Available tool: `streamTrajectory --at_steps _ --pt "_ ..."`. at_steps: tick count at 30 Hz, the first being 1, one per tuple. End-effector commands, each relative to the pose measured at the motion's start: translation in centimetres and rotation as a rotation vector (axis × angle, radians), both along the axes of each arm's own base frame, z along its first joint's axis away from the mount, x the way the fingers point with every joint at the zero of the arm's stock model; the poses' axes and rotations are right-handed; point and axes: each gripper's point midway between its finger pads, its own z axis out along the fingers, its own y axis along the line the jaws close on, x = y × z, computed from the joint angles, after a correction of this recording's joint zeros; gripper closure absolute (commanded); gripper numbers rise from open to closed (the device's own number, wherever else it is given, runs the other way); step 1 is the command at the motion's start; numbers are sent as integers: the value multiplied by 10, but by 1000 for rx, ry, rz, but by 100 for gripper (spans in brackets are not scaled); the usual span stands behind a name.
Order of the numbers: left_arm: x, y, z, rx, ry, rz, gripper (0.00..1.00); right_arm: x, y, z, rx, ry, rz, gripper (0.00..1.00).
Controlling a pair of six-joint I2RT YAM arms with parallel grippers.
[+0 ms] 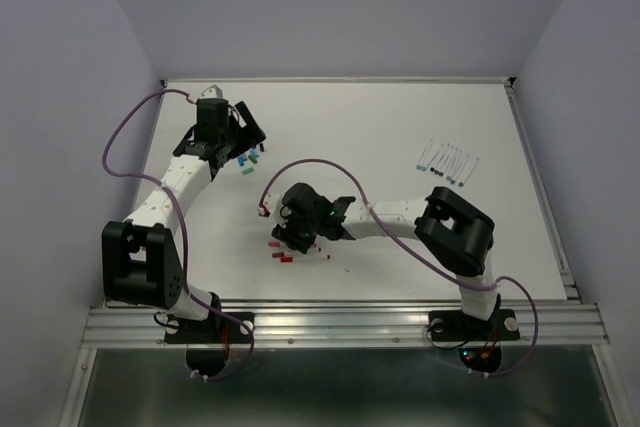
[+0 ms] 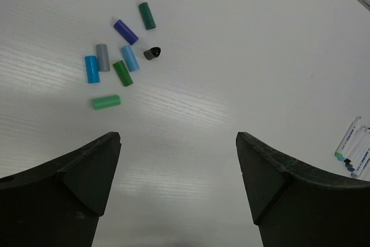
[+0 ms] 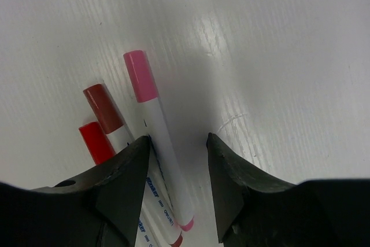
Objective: Open the pen caps
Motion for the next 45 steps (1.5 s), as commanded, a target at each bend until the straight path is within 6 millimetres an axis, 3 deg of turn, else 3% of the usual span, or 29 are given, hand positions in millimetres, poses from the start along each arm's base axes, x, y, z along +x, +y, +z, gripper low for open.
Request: streamTrajectory --at_steps 1,4,7,13,19,24,27,28,30,32,33,35,39,45 --pt "2 -1 19 8 -64 -12 7 1 4 -4 -15 -19 -1 51" --pt "3 -1 19 8 -65 -12 7 1 4 -7 -20 -15 -6 58" --pt "4 -2 19 6 -64 -14 7 7 2 -10 -35 -31 -34 72" --pt "4 -4 24 0 -73 -24 7 32 0 -5 -35 -85 -79 85" --pt "6 -12 27 -26 -81 -65 7 86 -2 27 60 -157 -159 99" --pt "6 -23 30 -61 -88 -114 7 133 -13 66 137 -231 -249 99" --pt "5 -32 33 -89 -104 -159 7 148 -21 84 191 -233 -309 99" --pt "4 -38 36 -110 -118 -190 7 159 -25 99 237 -247 -341 99" --pt "1 -49 39 -139 -133 -237 7 158 -26 109 295 -226 -374 99" --pt "-1 -62 45 -165 -165 -291 7 162 -29 133 375 -248 -397 99" --pt "-2 -68 47 -181 -172 -317 7 156 -33 129 386 -227 -415 99" --pt "-6 -84 50 -204 -182 -367 7 159 -38 154 467 -252 -447 99" --pt "-6 -103 49 -208 -177 -403 7 152 -43 181 560 -241 -486 99" --pt "-4 -127 50 -227 -170 -452 14 154 -47 200 609 -249 -512 99"
